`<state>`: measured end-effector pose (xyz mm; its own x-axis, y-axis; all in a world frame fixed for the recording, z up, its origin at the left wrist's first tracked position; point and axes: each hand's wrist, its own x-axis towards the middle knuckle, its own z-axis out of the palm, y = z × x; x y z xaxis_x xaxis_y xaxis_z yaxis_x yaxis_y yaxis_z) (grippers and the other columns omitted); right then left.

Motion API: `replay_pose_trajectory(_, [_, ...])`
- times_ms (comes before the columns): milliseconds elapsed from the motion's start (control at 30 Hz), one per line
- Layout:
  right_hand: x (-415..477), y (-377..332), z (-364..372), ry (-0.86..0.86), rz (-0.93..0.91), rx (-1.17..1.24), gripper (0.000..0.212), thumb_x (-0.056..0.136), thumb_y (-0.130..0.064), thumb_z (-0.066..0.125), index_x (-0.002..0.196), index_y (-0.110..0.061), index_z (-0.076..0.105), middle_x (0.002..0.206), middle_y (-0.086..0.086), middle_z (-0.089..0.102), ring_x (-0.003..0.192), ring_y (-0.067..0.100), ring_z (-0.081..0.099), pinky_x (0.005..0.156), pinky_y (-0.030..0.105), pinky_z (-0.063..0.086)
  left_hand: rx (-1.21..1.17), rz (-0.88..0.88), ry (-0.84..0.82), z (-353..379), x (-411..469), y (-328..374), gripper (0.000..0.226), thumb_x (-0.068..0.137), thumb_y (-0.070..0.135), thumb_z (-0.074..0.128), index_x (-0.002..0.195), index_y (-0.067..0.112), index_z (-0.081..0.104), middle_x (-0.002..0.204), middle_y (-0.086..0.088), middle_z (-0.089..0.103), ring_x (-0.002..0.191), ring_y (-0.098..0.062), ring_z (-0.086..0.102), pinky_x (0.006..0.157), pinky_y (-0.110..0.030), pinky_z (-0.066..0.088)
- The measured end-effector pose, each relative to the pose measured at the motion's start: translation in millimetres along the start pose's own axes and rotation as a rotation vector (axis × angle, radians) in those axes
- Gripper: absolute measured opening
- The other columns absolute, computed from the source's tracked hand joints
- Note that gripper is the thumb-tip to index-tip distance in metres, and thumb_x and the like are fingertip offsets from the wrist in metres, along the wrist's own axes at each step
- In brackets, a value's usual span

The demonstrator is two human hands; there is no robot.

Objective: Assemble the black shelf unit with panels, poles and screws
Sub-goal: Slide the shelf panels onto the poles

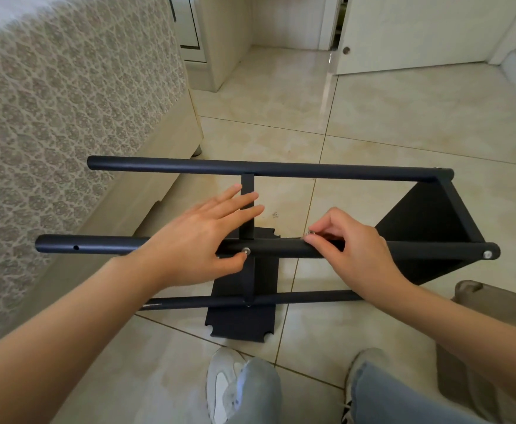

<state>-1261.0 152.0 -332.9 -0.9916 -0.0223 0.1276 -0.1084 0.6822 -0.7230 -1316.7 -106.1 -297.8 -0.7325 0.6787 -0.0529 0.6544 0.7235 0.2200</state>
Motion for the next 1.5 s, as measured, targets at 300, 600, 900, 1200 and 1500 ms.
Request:
replay_pose_trajectory(300, [5, 0, -9, -0.104, -0.001, 0.068, 0.006, 0.09, -0.031, 0.065, 0.091, -0.032, 0.059, 0.084, -0.022, 0.067, 0.087, -0.006, 0.064, 0.076, 0.011, 0.051, -0.132, 0.016, -0.088, 3, 5, -14, 0.071, 0.09, 0.063, 0.042, 0.155, 0.042, 0.023, 0.162, 0.031, -0.003, 0.145, 0.014, -0.011, 0.117, -0.018, 0.007])
replay_pose_trajectory(600, [72, -21, -2, -0.347, -0.019, 0.138, 0.003, 0.09, -0.025, 0.067, 0.089, -0.027, 0.069, 0.086, -0.014, 0.069, 0.082, 0.0, 0.064, 0.07, 0.013, 0.052, -0.185, 0.003, -0.038, 6, -4, -23, 0.073, 0.086, 0.066, 0.041, 0.154, 0.042, 0.028, 0.163, 0.029, 0.005, 0.148, 0.01, -0.001, 0.119, -0.025, 0.019])
replay_pose_trajectory(900, [112, -20, 45, -0.848, 0.413, 0.357, 0.01, 0.088, -0.015, 0.069, 0.096, -0.017, 0.074, 0.083, -0.002, 0.075, 0.072, 0.006, 0.062, 0.069, 0.018, 0.054, -0.217, 0.002, -0.018, 5, -4, -22, 0.08, 0.087, 0.061, 0.049, 0.157, 0.031, 0.023, 0.163, 0.024, 0.012, 0.149, 0.008, 0.003, 0.123, -0.022, 0.013])
replay_pose_trajectory(1200, [121, -13, 58, -0.999, 0.5, 0.587, 0.016, 0.09, -0.014, 0.066, 0.105, -0.012, 0.072, 0.092, 0.004, 0.075, 0.082, 0.014, 0.064, 0.076, 0.026, 0.055, -0.234, 0.022, -0.024, 6, -4, -25, 0.079, 0.089, 0.056, 0.054, 0.157, 0.029, 0.026, 0.164, 0.021, 0.014, 0.151, 0.003, 0.006, 0.123, -0.023, 0.013])
replay_pose_trajectory(1500, [120, -9, 61, -1.151, 0.516, 0.615, 0.018, 0.092, -0.017, 0.066, 0.107, -0.009, 0.071, 0.093, 0.004, 0.073, 0.08, 0.013, 0.067, 0.07, 0.023, 0.055, -0.134, 0.052, 0.027, 12, -11, -27, 0.076, 0.094, 0.055, 0.051, 0.158, 0.023, 0.026, 0.166, 0.012, 0.015, 0.153, -0.006, 0.009, 0.122, -0.043, 0.022])
